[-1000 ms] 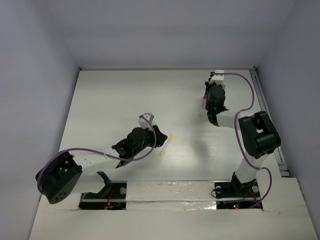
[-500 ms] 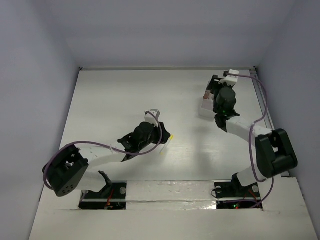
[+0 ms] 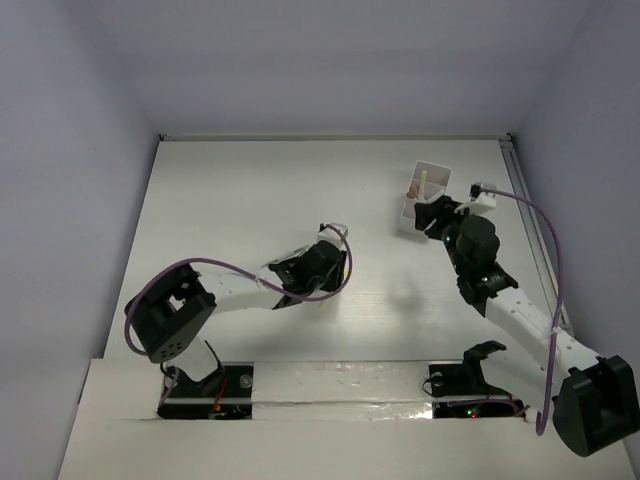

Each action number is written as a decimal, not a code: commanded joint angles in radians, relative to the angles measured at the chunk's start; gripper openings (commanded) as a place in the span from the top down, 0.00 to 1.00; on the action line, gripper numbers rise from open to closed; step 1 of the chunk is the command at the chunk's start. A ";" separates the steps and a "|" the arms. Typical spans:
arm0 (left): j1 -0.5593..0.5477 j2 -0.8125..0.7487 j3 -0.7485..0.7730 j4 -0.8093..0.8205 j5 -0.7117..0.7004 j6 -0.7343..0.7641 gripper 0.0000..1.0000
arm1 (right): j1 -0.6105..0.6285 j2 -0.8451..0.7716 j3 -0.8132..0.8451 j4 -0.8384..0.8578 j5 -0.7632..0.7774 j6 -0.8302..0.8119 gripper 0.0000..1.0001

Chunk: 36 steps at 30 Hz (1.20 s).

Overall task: Sort the stationery into containers
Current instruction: Pick up the pen from the center of the board.

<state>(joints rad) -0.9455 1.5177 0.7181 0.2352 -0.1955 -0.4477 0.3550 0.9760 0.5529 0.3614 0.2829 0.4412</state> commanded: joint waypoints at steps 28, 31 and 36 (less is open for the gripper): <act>-0.076 0.201 0.228 -0.226 -0.180 0.033 1.00 | 0.016 -0.258 -0.053 -0.242 -0.188 0.096 0.41; -0.076 0.155 0.271 -0.189 -0.141 0.040 1.00 | 0.016 -0.293 -0.050 -0.289 -0.156 0.073 0.41; -0.076 0.116 0.377 -0.042 -0.079 0.041 1.00 | 0.016 -0.332 -0.067 -0.358 -0.080 0.119 0.86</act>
<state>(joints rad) -1.0149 1.7187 0.9985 0.0750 -0.3061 -0.4088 0.3618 0.6712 0.4644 0.0498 0.1436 0.5419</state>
